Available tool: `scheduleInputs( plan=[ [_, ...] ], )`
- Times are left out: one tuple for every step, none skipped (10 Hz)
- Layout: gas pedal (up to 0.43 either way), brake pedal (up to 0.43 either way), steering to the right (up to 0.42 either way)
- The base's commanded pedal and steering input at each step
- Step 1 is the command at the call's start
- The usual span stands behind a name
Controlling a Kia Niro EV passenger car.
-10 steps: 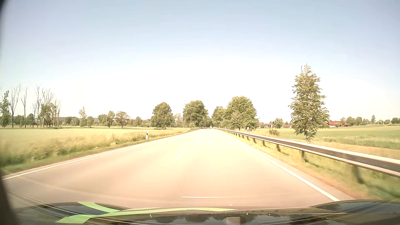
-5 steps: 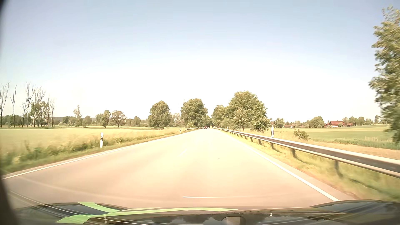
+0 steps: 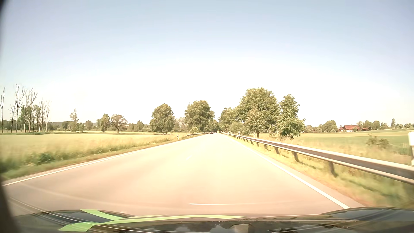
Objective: Follow the waypoints while adhering to traffic rules and regulations
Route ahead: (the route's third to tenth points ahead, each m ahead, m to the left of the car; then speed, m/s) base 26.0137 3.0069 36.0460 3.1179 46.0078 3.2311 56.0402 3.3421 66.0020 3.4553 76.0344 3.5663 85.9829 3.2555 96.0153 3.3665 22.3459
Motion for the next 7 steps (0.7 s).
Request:
scheduleInputs(
  plan=[
    [0.350, 0.000, -0.002],
    [0.350, 0.000, -0.003],
    [0.350, 0.000, -0.003],
    [0.358, 0.000, -0.003],
    [0.358, 0.000, -0.003],
    [0.370, 0.000, -0.003],
    [0.370, 0.000, -0.003]
  ],
)
